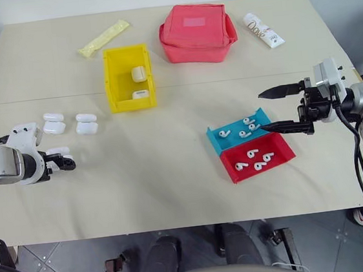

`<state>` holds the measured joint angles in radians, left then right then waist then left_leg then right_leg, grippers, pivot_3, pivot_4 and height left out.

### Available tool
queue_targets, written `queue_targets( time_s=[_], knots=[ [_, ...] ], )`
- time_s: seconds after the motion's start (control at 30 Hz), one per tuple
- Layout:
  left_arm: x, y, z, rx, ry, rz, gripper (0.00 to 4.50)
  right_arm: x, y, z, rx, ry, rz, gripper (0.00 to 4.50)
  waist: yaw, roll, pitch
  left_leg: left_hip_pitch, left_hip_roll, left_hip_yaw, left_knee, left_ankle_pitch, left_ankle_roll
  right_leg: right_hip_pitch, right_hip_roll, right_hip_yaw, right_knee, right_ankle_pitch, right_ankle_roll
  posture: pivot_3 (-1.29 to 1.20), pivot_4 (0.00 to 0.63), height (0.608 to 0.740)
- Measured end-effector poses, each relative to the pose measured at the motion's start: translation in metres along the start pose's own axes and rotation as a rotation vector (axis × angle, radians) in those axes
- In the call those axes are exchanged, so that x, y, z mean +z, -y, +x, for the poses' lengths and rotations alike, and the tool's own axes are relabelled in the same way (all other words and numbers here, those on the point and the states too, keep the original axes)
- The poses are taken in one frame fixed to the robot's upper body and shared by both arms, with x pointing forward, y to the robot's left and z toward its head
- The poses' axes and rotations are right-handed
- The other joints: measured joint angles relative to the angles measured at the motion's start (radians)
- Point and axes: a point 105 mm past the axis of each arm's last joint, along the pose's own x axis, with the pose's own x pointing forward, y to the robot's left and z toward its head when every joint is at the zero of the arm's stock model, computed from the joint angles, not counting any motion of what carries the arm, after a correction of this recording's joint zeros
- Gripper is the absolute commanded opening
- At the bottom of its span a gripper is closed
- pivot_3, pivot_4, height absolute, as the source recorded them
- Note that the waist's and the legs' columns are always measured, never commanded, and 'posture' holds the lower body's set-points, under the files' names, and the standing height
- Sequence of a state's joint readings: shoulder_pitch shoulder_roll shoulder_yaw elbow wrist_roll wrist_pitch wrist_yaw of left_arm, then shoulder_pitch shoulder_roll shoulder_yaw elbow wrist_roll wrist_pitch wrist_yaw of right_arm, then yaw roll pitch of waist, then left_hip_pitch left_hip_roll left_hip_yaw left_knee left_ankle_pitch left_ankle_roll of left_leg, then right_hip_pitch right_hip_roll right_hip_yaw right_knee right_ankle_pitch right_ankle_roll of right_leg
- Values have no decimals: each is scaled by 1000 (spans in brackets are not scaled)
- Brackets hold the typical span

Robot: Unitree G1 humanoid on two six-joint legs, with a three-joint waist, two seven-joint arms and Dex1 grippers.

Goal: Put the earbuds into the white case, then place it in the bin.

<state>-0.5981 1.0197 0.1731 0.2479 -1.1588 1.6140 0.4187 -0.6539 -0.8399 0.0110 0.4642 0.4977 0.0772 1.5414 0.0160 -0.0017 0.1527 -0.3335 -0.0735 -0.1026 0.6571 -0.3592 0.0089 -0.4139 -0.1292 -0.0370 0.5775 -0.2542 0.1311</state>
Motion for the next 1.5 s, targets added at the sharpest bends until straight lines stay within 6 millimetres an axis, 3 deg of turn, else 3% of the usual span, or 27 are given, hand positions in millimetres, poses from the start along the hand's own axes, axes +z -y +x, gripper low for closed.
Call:
queue_targets(
  time_s=[0.37,0.6,0.8,0.9,1.0,1.13,1.3,1.5],
  knots=[
    [11,7,7,-7,-10,-15,4462,1,-3,1,1,9,1,4500,10,0,0,1,-2,0,3,0,0,0,-1,-1,5,0,0,0,150,740],
    [12,12,9,-17,-18,9,2773,-3,-4,0,-1,4,20,4500,7,3,-2,1,-2,0,4,0,0,0,-1,0,6,0,0,0,150,740],
    [11,17,6,-35,4,78,2772,-3,-4,0,-5,4,24,4500,6,3,-1,0,-2,0,4,0,0,0,-1,0,5,0,0,0,150,740],
    [7,41,-5,-178,179,298,2772,3,-4,-1,-4,4,3,4500,2,2,0,-2,-1,0,4,0,-1,-2,-2,4,4,0,0,0,150,740],
    [-3,90,-25,-450,360,562,2772,10,-3,-9,-31,-2,-12,4500,1,2,0,-2,0,0,4,-1,-1,2,-2,5,-3,0,0,0,150,740],
    [0,144,-57,-906,700,665,2772,14,-7,-11,-36,-6,-20,4500,12,3,0,-2,0,0,6,-1,0,4,-2,0,-6,0,0,0,150,740],
    [-6,171,-76,-1221,962,793,2772,8,-22,-17,-71,-41,19,4500,12,3,0,-2,0,1,6,-1,2,4,-2,-4,-6,1,1,0,150,740],
    [-25,204,-67,-1438,1046,823,2772,-4,-42,-19,-129,-119,127,4500,12,3,0,-2,0,2,8,-2,4,5,-2,-4,-6,2,3,0,150,740]
  ],
)
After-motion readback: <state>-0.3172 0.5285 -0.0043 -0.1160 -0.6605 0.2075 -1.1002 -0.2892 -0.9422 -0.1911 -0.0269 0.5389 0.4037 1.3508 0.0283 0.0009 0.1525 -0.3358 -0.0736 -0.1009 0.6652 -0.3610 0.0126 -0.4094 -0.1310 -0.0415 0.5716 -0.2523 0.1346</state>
